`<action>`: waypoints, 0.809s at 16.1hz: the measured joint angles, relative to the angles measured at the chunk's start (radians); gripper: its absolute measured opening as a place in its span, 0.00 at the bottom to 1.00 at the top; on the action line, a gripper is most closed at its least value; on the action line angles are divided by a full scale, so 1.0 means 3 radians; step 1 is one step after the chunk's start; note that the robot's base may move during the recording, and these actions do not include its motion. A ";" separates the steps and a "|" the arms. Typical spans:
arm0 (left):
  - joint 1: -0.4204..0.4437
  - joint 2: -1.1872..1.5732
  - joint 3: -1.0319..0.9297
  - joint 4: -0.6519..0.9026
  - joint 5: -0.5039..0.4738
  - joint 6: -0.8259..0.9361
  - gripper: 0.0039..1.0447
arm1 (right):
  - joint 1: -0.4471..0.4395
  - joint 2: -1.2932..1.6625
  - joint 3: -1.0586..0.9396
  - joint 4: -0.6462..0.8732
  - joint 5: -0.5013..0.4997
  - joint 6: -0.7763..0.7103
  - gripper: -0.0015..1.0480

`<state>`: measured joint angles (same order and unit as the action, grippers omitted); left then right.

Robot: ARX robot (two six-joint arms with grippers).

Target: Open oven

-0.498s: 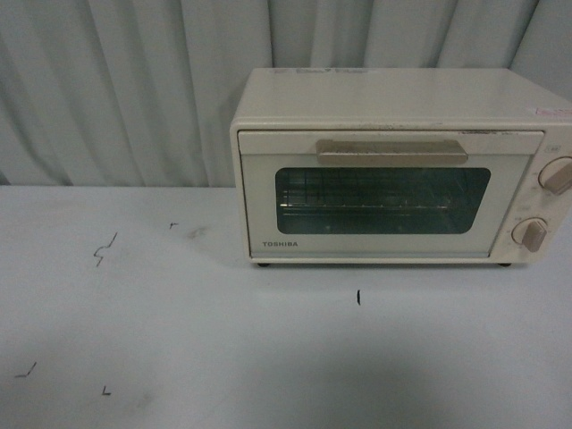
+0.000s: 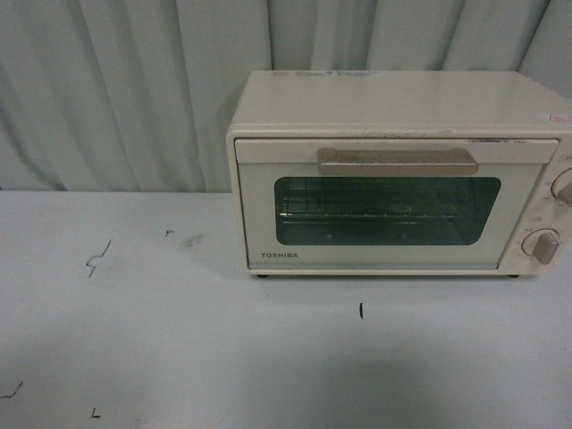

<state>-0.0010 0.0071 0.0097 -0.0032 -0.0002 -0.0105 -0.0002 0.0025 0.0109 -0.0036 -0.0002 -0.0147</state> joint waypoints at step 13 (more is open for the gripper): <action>-0.1593 0.4047 0.1331 0.0591 0.0439 -0.2740 0.94 | 0.0000 0.0000 0.0000 0.0000 -0.0001 0.0000 0.94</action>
<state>-0.4789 1.2213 0.4091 0.1741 0.1314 -0.8326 -0.0002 0.0025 0.0109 -0.0036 -0.0006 -0.0147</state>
